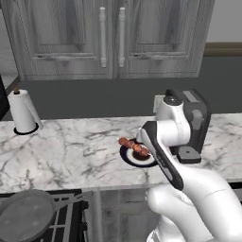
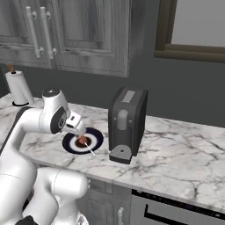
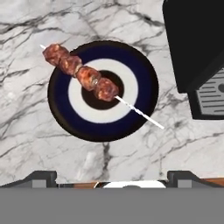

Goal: Place the cold items (pear and peach) from the fridge in one tupperware on the dining counter. Place the warm items (hot dog and kebab skewer) in the stove area in another tupperware.

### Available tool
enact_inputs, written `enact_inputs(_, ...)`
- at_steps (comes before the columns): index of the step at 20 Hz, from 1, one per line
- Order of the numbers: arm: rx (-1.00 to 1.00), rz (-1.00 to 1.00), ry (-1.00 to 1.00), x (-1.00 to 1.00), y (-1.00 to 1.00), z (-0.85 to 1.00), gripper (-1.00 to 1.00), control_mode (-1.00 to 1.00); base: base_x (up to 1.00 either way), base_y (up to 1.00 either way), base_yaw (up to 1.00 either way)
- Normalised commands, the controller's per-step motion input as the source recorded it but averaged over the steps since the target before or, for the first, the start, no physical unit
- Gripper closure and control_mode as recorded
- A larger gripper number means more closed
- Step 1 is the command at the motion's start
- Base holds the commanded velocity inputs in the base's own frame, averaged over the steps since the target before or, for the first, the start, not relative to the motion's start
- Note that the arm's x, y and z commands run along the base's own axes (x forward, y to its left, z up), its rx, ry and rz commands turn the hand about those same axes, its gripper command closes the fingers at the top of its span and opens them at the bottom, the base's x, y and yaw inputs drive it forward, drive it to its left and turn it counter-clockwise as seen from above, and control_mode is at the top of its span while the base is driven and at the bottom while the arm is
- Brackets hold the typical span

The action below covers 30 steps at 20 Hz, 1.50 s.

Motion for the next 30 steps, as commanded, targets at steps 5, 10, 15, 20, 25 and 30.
enact_inputs(5,-0.20,0.24,0.14,0.64,0.11,-0.34,-1.00,-1.00,0.00,0.00,0.00)
enact_inputs(10,-0.13,0.37,0.01,0.62,-0.03,-0.36,-1.00,-1.00,0.00,0.00,0.00)
enact_inputs(15,0.00,0.21,0.00,0.55,-0.14,-0.28,-1.00,-1.00,0.00,0.00,0.00)
enact_inputs(20,-0.05,0.14,0.08,0.24,0.03,-0.50,-1.00,-1.00,0.00,0.00,0.00)
enact_inputs(25,-0.08,0.04,0.23,0.08,0.00,-0.31,-1.00,-1.00,0.00,0.00,0.00)
enact_inputs(30,-0.01,0.00,0.03,0.10,0.00,-0.34,-1.00,-1.00,0.00,0.00,0.00)
